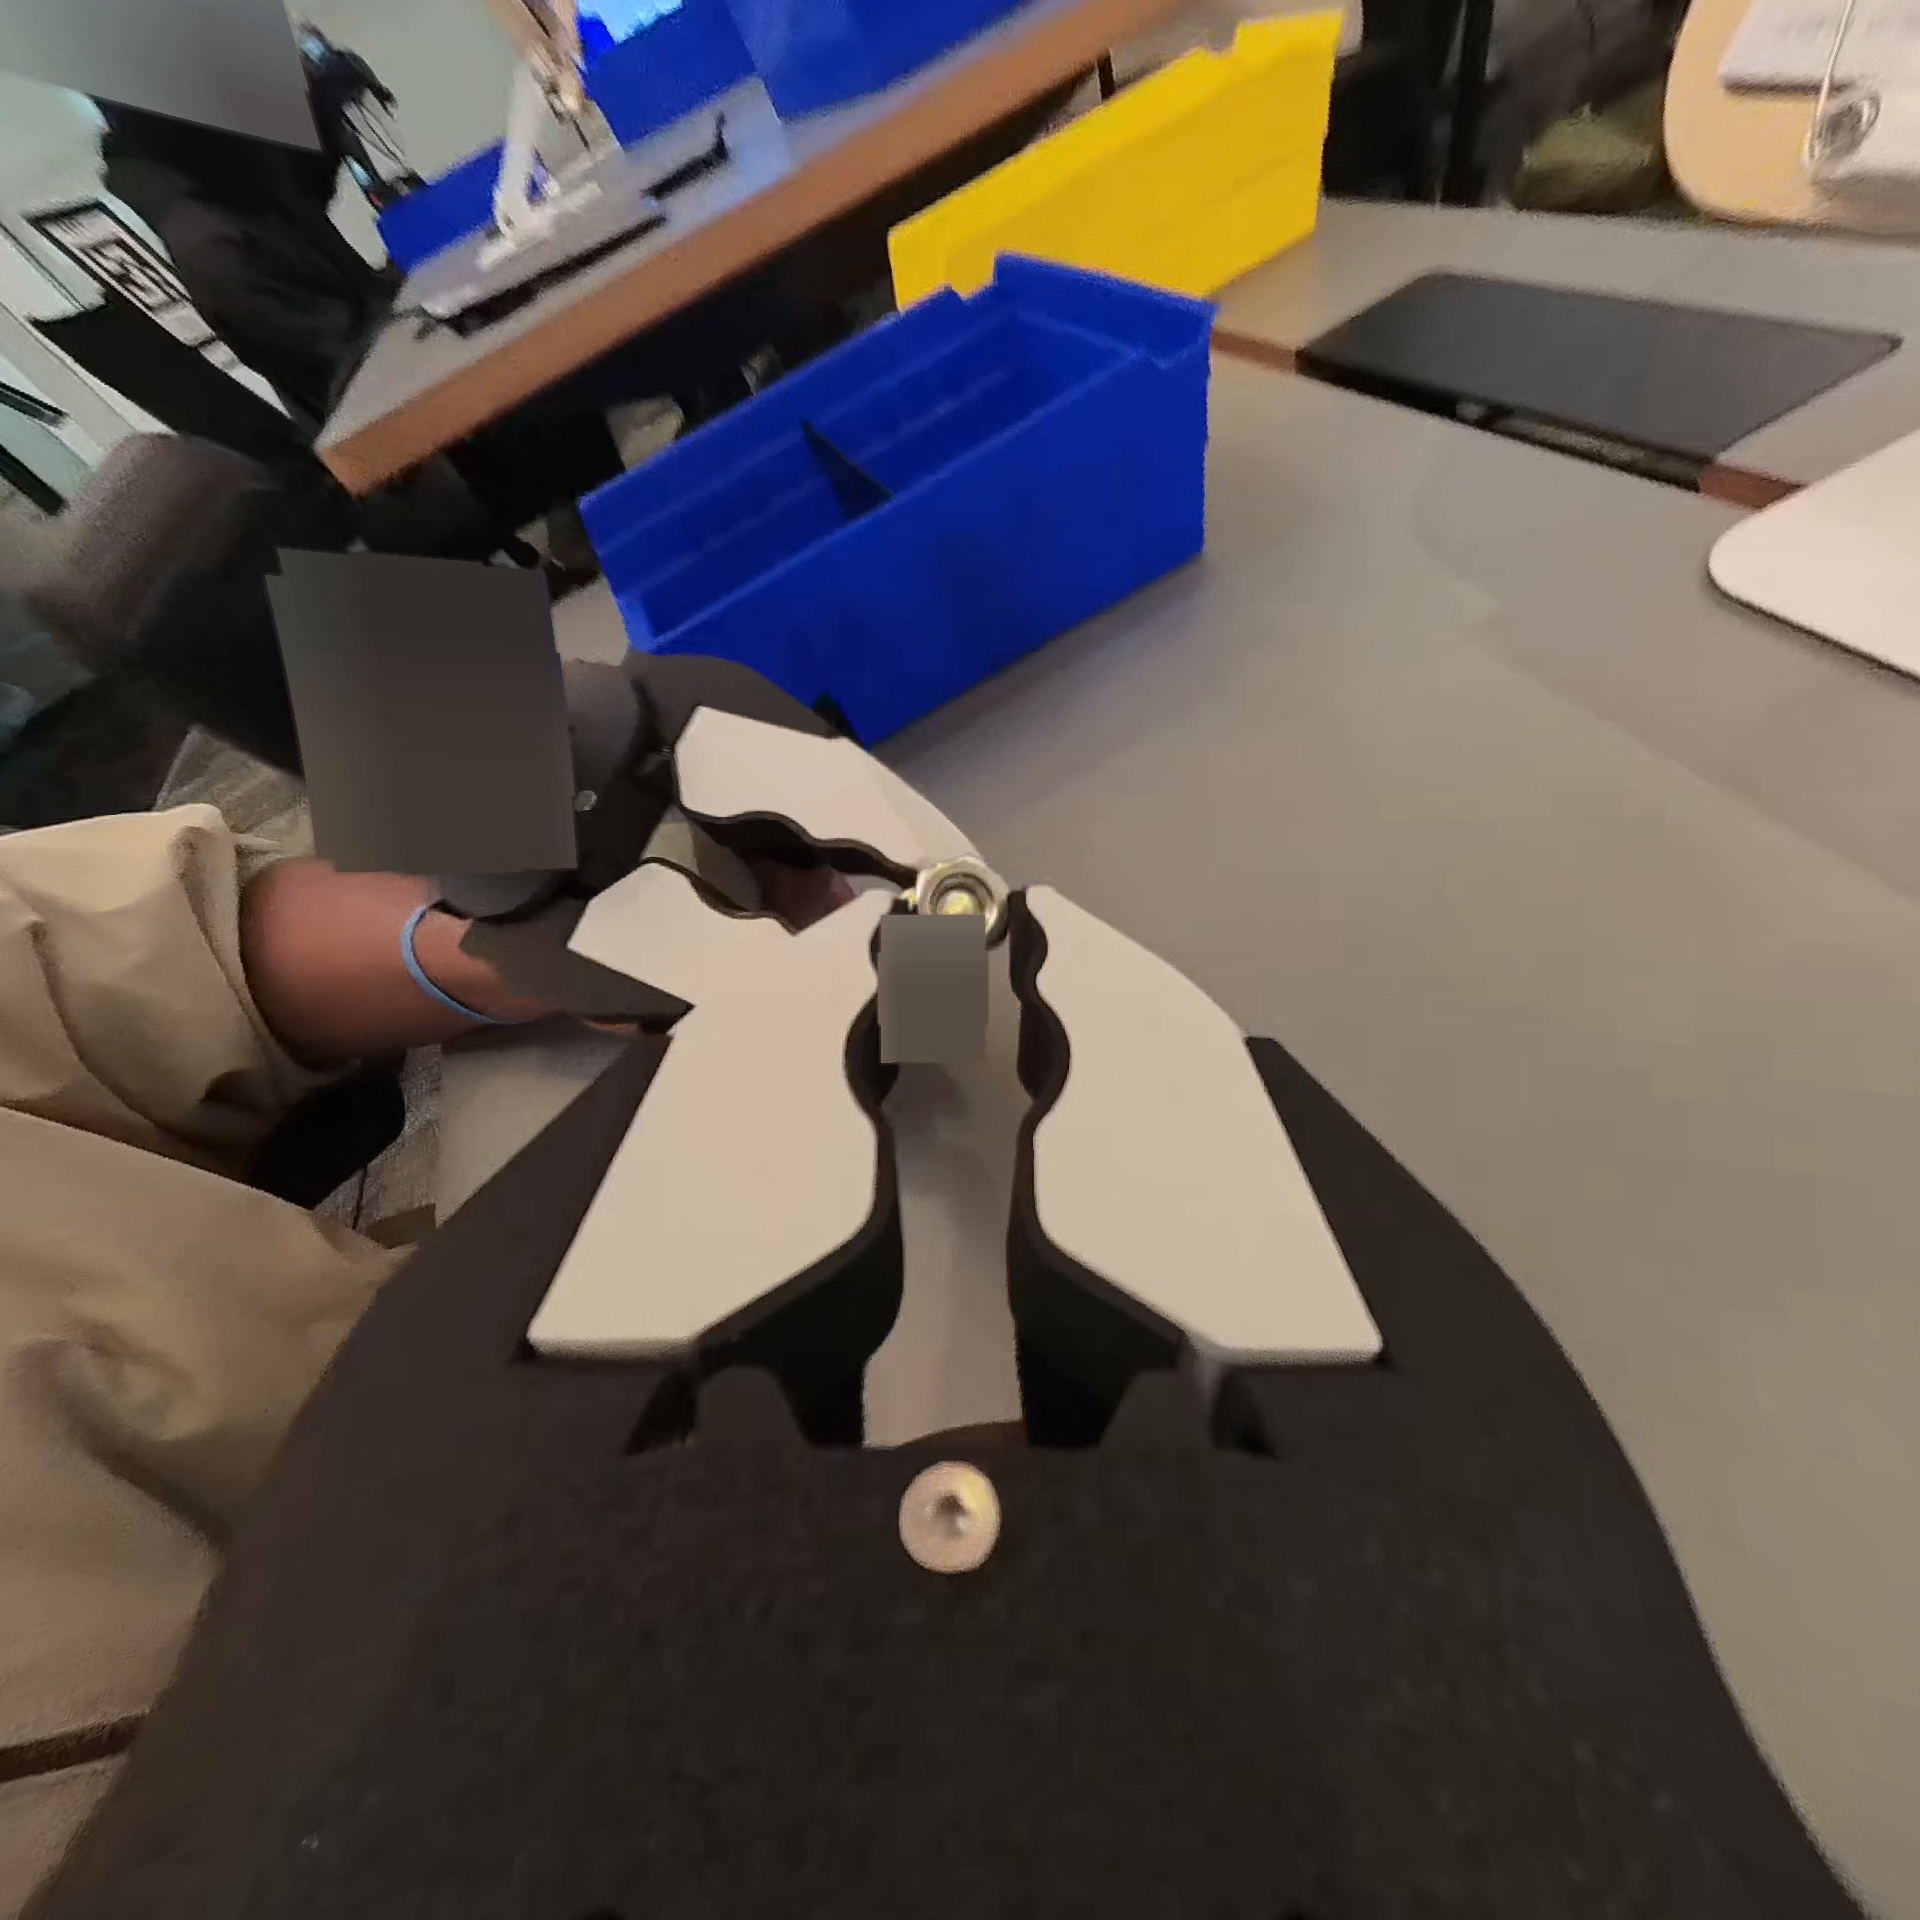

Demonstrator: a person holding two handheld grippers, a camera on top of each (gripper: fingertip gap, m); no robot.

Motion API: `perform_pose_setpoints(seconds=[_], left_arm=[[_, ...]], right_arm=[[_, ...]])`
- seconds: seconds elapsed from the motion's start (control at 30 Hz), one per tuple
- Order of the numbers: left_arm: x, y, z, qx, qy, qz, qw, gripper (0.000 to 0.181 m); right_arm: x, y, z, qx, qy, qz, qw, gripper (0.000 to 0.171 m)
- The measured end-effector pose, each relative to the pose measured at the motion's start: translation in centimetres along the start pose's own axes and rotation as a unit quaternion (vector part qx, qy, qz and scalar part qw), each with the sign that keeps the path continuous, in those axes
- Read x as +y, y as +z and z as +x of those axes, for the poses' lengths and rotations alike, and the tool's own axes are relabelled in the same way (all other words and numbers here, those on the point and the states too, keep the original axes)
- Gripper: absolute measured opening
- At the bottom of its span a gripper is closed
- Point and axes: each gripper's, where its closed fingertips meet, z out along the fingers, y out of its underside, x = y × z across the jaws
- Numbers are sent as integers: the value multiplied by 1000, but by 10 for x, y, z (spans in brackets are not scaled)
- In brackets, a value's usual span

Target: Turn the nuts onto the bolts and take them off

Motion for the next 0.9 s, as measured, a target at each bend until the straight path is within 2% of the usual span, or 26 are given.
perform_pose_setpoints(seconds=[0.17,0.43,0.63,0.77,0.9], left_arm=[[8,5,-4,-14,-8,-21,1000,18],[5,5,-8,12,-75,0,997,18],[5,0,-4,38,-31,9,999,18],[1,-6,9,112,-53,27,992,18],[-5,-13,23,208,-110,42,971,18]], right_arm=[[5,4,10,20,25,-54,998,19],[-1,6,10,21,16,-66,997,18],[3,4,3,-24,23,-91,995,17],[7,-2,-7,-77,-2,-116,990,17],[10,-8,-18,-106,-64,-138,983,16]])
